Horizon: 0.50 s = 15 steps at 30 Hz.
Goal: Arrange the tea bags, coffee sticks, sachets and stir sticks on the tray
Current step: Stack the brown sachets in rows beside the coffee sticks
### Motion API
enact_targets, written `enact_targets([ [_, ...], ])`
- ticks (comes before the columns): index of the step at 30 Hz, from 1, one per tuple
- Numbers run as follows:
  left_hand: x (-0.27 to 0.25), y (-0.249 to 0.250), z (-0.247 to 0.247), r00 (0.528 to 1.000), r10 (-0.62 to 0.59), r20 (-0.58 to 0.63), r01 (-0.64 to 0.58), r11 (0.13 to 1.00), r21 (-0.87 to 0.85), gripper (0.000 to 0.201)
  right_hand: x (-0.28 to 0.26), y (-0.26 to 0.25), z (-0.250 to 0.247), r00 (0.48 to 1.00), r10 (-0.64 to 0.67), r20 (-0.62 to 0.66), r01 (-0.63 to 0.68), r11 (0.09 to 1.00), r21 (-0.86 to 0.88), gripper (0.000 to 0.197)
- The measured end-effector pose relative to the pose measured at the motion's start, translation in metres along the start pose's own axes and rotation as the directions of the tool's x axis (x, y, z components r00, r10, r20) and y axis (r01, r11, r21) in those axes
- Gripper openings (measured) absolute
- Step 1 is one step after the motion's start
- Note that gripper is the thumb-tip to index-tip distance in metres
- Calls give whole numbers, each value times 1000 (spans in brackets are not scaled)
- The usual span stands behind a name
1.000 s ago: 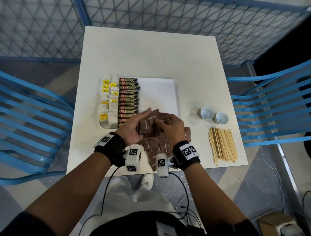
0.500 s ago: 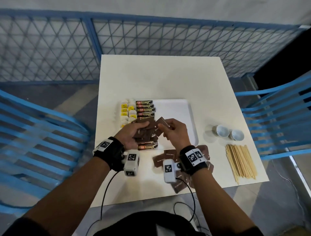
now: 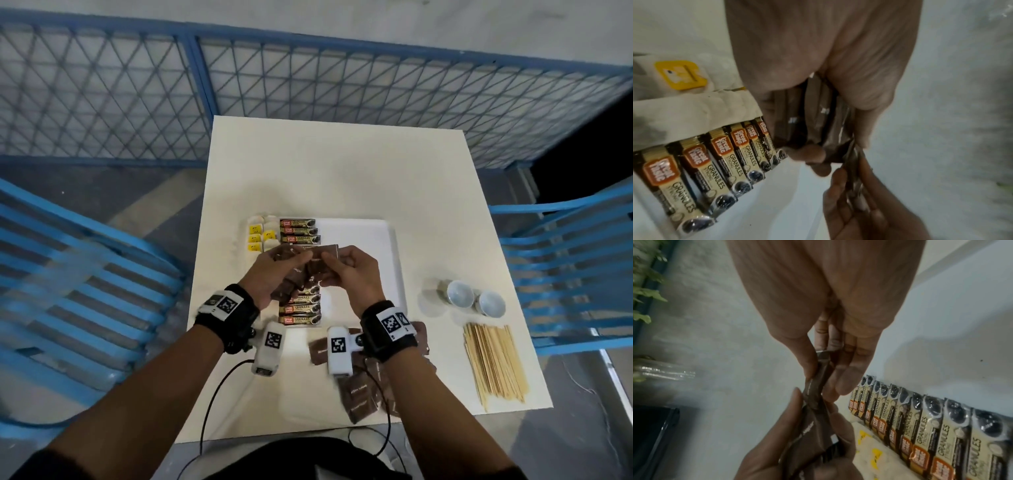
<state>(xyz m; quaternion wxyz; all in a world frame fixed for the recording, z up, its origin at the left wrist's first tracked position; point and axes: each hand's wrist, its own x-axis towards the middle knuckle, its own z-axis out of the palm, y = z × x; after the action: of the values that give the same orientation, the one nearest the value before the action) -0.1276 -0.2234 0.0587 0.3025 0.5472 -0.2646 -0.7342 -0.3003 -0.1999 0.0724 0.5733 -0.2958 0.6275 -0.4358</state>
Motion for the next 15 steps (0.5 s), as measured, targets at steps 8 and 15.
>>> enact_targets([
  [8, 11, 3, 22, 988, 121, -93, -112, 989, 92, 15, 33, -8, -30, 1000, -19, -17, 15, 971, -239, 17],
  [15, 19, -8, 51, 989, 105, -100, -106, 994, 0, 33, 55, -5, -53, 995, -97, -4, 92, 954, -286, 16],
])
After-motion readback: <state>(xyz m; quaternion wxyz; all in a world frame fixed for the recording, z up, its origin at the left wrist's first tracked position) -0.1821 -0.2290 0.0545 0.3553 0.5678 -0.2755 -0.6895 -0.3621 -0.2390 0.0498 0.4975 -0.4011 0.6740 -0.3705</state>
